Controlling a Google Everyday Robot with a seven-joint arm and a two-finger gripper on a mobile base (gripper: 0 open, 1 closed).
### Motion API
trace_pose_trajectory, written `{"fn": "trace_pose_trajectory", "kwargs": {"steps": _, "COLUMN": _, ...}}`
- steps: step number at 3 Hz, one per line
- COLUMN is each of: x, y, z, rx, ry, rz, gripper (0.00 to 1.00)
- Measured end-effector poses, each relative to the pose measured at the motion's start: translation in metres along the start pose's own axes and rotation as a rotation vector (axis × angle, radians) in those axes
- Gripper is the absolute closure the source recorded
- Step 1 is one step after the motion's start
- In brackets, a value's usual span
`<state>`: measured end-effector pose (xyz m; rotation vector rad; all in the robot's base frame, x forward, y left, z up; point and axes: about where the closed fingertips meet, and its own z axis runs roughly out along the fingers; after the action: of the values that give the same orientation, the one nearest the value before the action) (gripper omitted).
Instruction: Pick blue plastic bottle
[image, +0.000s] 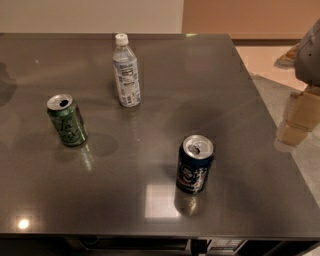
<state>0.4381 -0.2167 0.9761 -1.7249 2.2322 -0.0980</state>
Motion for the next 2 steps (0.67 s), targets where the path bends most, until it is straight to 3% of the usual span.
{"fn": "trace_pose_trajectory", "kwargs": {"steps": 1, "x": 0.0, "y": 0.0, "z": 0.0, "rx": 0.001, "ry": 0.0, "rz": 0.0, "gripper": 0.0}}
{"fn": "trace_pose_trajectory", "kwargs": {"steps": 2, "x": -0.01, "y": -0.012, "z": 0.004, "rx": -0.004, "ry": -0.05, "rz": 0.005, "gripper": 0.0}}
